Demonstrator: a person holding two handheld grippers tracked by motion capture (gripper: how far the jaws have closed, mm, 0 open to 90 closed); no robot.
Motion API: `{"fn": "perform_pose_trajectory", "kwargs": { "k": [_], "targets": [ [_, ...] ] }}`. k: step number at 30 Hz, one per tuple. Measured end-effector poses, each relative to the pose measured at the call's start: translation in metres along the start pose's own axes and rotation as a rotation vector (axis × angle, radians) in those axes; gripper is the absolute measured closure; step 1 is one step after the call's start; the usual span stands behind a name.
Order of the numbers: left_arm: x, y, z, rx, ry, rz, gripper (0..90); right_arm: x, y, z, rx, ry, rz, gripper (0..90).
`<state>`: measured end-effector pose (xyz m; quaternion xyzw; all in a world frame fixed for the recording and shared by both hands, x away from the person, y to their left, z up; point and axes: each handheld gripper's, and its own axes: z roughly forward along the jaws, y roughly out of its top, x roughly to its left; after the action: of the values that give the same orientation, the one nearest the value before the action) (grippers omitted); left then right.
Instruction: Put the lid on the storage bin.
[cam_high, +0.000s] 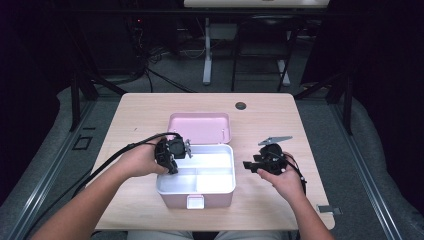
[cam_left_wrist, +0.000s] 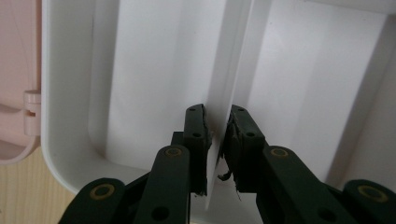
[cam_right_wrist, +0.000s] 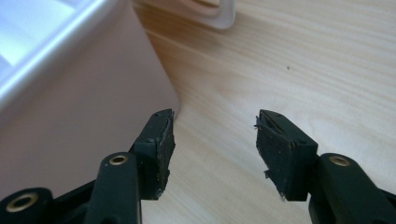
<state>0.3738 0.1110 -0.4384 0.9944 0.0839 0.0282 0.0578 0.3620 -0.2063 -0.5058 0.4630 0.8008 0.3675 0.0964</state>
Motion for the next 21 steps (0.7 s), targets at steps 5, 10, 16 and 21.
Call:
{"fn": "perform_pose_trajectory", "kwargs": {
  "k": [5,10,16,21],
  "targets": [
    [-0.001,-0.003,0.000,0.004,0.008,0.005,82.6,-0.006,0.024,0.001,-0.017,-0.020,0.012,46.5],
    [0.001,-0.007,-0.001,0.000,-0.004,-0.016,82.5,-0.007,0.041,0.002,-0.037,-0.033,0.009,46.1],
    [-0.002,-0.009,0.000,-0.013,0.010,-0.045,82.4,-0.012,0.066,0.004,-0.063,-0.030,0.049,45.3],
    [-0.001,-0.009,0.000,-0.016,-0.002,-0.046,82.3,-0.016,0.081,0.013,-0.038,-0.038,0.064,44.5]
  ]
}}
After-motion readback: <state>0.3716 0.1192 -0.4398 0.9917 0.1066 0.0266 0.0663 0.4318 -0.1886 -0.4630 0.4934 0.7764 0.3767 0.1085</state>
